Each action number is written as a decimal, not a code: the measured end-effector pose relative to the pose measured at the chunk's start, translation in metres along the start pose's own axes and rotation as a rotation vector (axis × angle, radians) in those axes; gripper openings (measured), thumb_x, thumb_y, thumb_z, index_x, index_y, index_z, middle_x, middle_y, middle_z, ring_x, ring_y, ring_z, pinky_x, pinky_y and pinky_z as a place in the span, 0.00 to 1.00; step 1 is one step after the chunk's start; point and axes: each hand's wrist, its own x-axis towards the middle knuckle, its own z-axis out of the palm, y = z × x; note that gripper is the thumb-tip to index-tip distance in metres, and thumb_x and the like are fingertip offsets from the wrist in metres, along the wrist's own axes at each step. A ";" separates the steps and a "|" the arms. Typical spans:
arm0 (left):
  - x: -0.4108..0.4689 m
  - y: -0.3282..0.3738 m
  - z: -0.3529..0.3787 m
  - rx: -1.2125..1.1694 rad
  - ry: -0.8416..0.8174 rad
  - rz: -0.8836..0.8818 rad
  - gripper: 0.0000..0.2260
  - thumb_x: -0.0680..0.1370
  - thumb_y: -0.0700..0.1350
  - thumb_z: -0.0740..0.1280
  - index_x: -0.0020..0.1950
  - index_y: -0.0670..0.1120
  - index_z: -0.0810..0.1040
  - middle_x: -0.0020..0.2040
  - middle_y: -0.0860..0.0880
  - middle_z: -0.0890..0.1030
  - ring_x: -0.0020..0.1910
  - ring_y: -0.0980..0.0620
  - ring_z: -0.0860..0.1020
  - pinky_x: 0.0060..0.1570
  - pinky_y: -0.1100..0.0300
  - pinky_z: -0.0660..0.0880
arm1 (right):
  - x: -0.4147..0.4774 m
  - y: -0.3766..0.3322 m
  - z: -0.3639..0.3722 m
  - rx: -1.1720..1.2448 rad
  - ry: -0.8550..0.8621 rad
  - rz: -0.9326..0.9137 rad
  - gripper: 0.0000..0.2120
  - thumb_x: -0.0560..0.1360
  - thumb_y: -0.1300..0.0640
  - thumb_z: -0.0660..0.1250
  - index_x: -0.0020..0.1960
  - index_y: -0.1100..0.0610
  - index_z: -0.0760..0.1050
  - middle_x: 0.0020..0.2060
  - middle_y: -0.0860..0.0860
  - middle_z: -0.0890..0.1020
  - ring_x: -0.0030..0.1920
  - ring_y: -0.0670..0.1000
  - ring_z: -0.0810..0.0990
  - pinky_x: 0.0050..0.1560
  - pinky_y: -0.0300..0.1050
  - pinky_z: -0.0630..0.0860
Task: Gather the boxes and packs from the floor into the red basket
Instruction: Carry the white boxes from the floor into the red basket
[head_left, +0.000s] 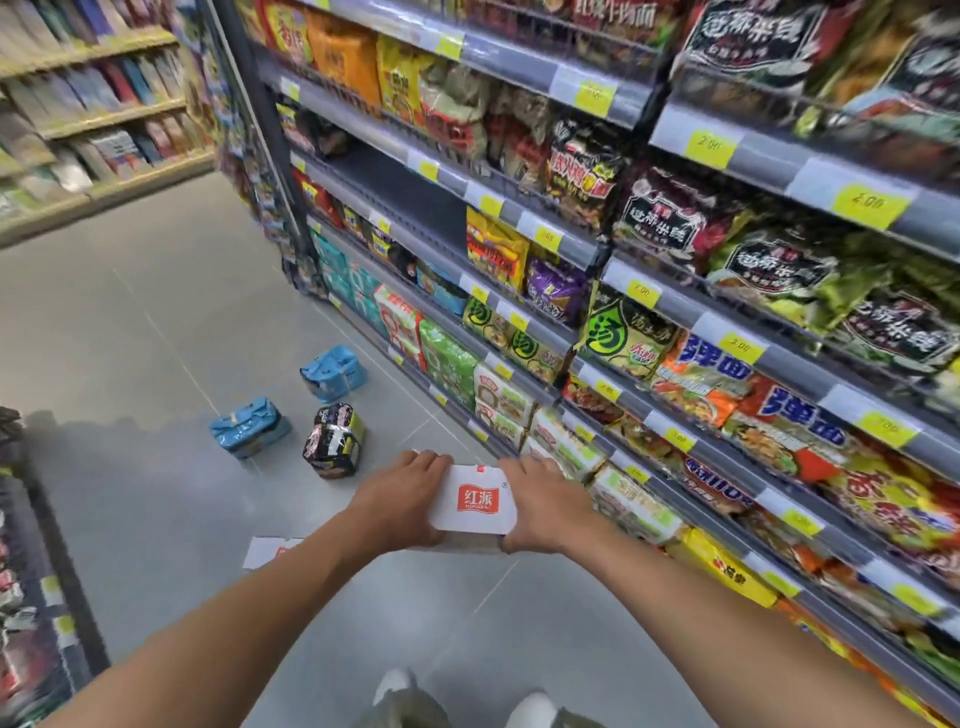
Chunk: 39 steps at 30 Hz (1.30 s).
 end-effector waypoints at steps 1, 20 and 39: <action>0.012 0.004 -0.003 0.006 -0.005 0.039 0.45 0.70 0.67 0.71 0.80 0.50 0.57 0.74 0.50 0.69 0.70 0.48 0.69 0.63 0.50 0.76 | -0.004 0.009 -0.002 0.021 0.011 0.034 0.45 0.63 0.39 0.78 0.73 0.47 0.60 0.66 0.50 0.71 0.66 0.57 0.69 0.53 0.55 0.75; 0.135 0.131 -0.050 0.220 -0.099 0.846 0.47 0.67 0.73 0.69 0.78 0.52 0.57 0.73 0.52 0.68 0.71 0.49 0.67 0.59 0.50 0.75 | -0.123 0.060 0.013 0.274 0.206 0.797 0.51 0.63 0.37 0.78 0.78 0.49 0.56 0.70 0.51 0.70 0.69 0.58 0.68 0.61 0.61 0.76; -0.047 0.429 0.025 0.398 -0.211 1.525 0.37 0.68 0.67 0.72 0.72 0.53 0.66 0.68 0.51 0.73 0.68 0.48 0.70 0.61 0.51 0.73 | -0.436 0.022 0.170 0.552 0.433 1.428 0.47 0.65 0.34 0.76 0.77 0.46 0.60 0.69 0.49 0.72 0.69 0.56 0.72 0.61 0.57 0.77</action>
